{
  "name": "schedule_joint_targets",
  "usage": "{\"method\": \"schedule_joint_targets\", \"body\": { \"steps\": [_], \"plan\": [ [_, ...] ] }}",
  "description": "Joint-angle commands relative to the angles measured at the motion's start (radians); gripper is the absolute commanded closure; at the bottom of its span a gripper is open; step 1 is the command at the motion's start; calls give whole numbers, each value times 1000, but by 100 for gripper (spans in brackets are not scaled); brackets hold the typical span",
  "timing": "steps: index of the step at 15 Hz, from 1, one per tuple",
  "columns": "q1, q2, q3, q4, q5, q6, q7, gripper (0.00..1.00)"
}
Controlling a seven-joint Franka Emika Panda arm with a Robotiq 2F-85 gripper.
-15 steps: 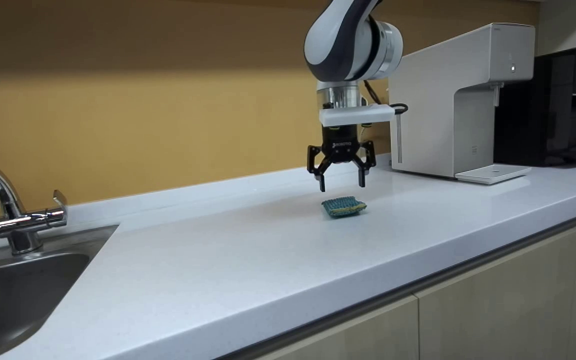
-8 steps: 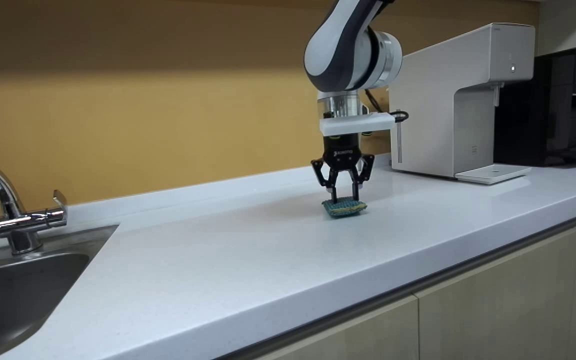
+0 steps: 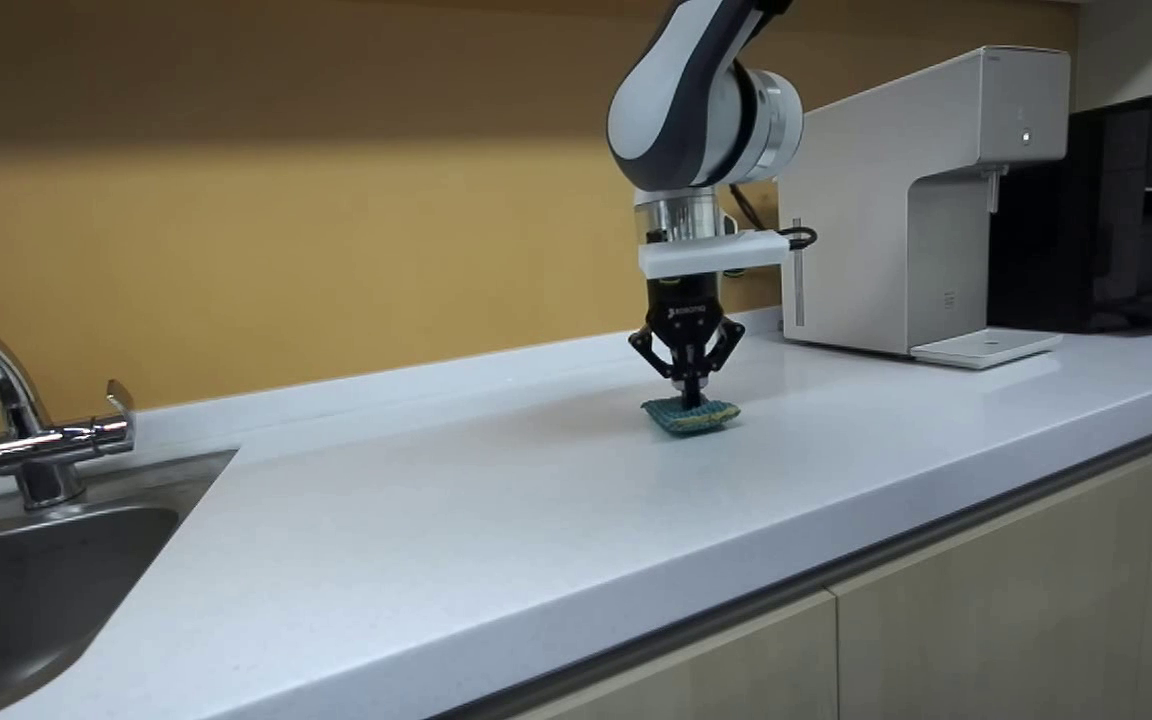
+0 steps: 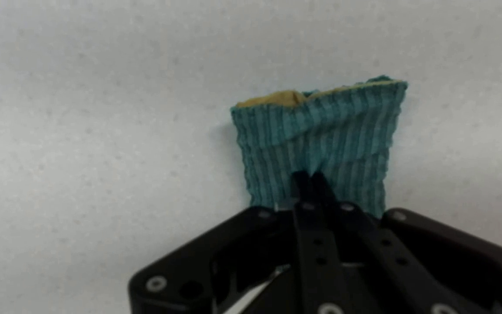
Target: Clean the counter
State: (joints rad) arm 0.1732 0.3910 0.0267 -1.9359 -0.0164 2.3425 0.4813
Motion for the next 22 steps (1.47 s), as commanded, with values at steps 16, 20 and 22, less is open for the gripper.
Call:
{"method": "schedule_joint_targets", "body": {
  "steps": [16, 20, 22],
  "plan": [
    [-37, -217, 40, -380, 190, -8, -149, 99],
    [-21, -131, 86, -319, 253, 36, -224, 99],
    [-17, -87, 98, -274, 250, 63, -234, 99]
  ]
}}
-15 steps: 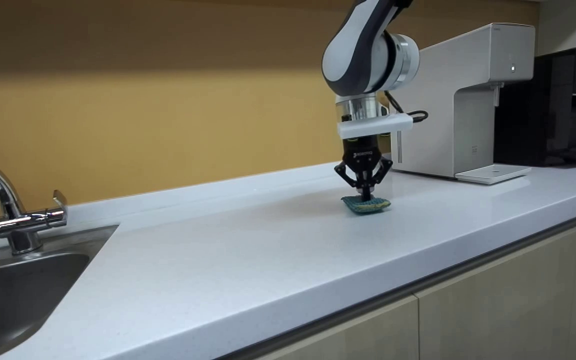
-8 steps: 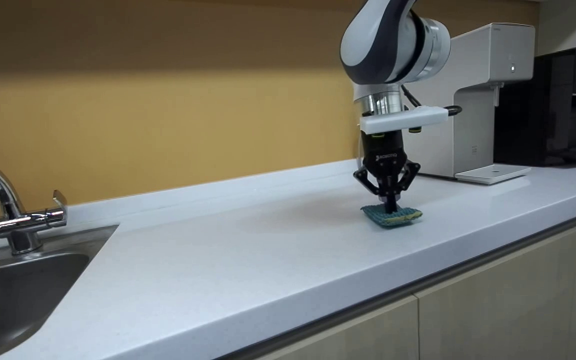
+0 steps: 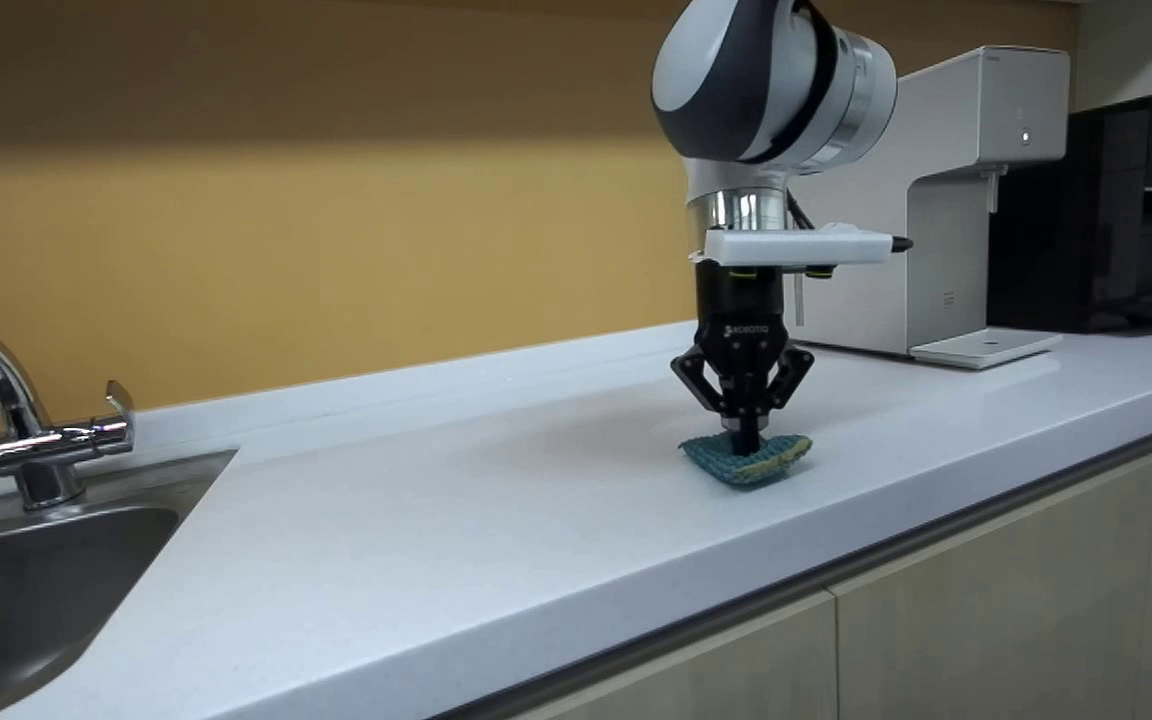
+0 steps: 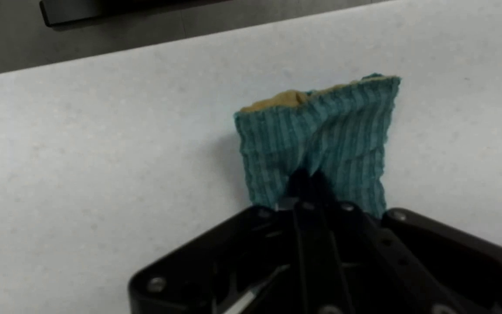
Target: Clean the counter
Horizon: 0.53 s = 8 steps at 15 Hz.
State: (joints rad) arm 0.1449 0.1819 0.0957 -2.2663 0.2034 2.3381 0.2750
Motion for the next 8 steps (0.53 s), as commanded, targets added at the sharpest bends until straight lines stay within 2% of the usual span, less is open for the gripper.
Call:
{"method": "schedule_joint_targets", "body": {
  "steps": [1, 8],
  "plan": [
    [12, 145, 30, 84, 23, 81, -26, 99],
    [23, 289, -10, 297, -72, 148, 14, 99]
  ]
}}
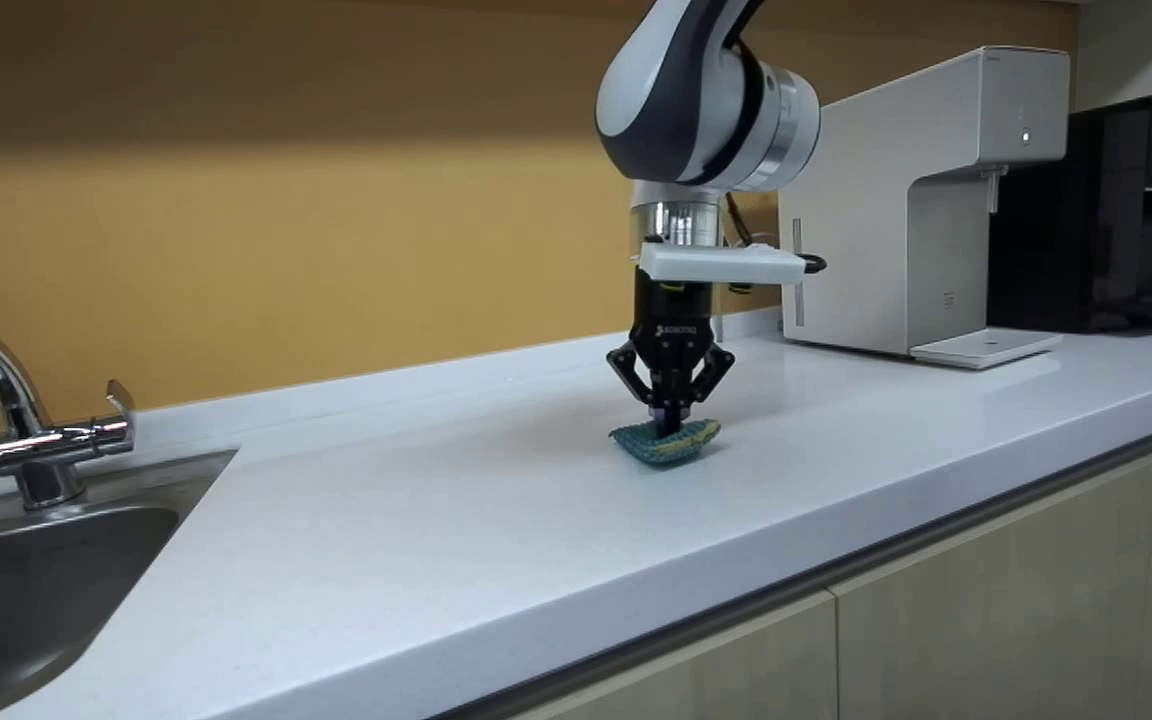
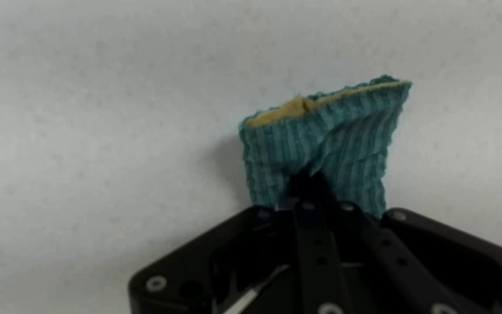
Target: Clean the counter
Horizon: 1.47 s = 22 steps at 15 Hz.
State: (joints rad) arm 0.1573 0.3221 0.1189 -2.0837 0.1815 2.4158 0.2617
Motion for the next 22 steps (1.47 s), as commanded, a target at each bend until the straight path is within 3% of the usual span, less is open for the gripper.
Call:
{"method": "schedule_joint_targets", "body": {
  "steps": [1, 5, 9, 13, 17, 22],
  "plan": [
    [8, 165, -47, 140, -61, 83, 38, 99],
    [-5, 158, -119, 157, -82, 160, 83, 99],
    [4, 94, -217, 63, -144, 218, 169, 99],
    [6, 6, -257, -53, -191, 185, 216, 99],
    [-11, -94, -211, -168, -173, 124, 170, 99],
    [-23, -151, -87, -244, -60, 66, 30, 99]
  ]
}}
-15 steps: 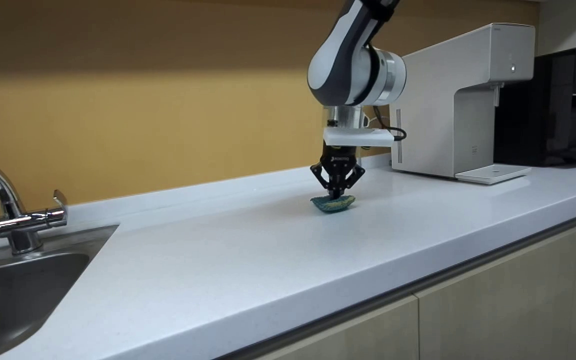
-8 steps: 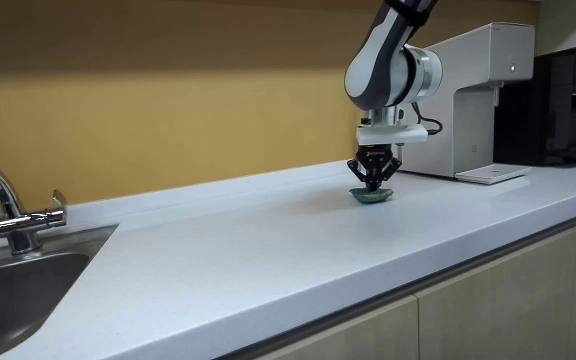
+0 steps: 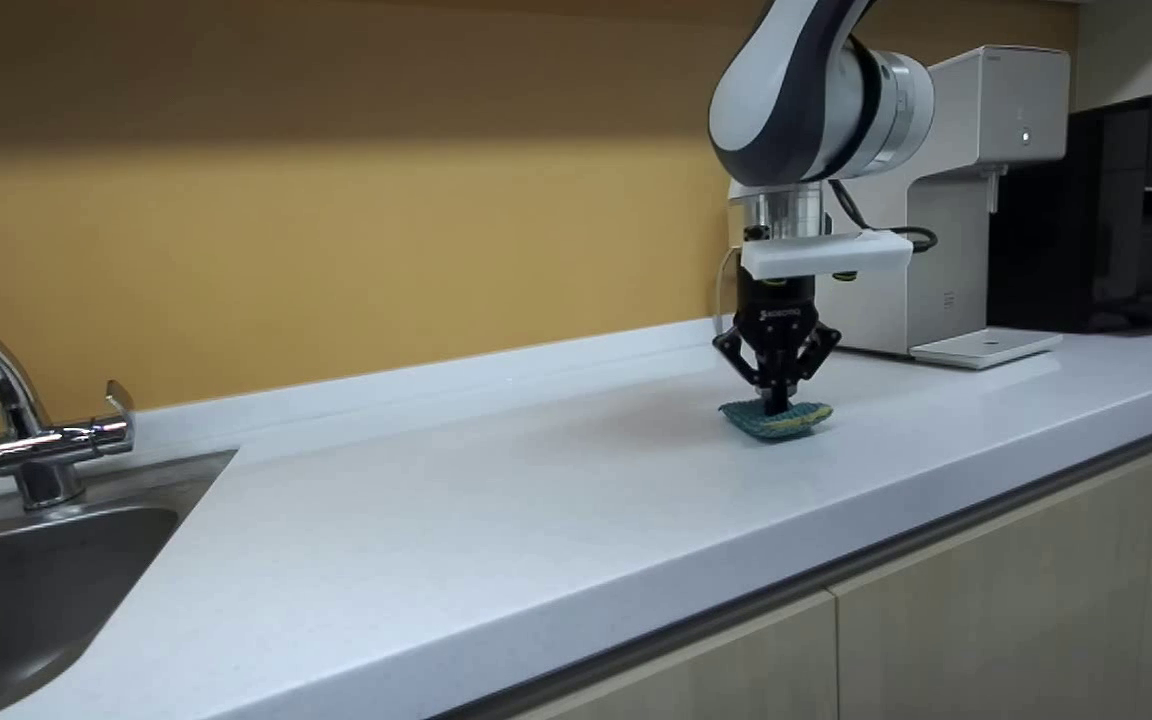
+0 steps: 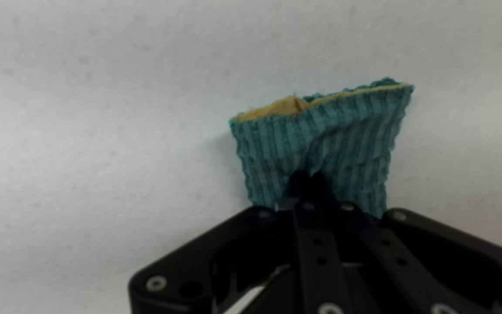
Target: Clean the counter
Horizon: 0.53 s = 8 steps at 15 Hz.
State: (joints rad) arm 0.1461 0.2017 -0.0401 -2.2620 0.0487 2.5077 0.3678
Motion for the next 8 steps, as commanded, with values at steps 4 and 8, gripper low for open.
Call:
{"method": "schedule_joint_targets", "body": {
  "steps": [4, 8],
  "plan": [
    [-1, 16, 155, -34, 180, -36, -199, 99],
    [1, 87, 153, 47, 128, 8, -171, 99]
  ]
}}
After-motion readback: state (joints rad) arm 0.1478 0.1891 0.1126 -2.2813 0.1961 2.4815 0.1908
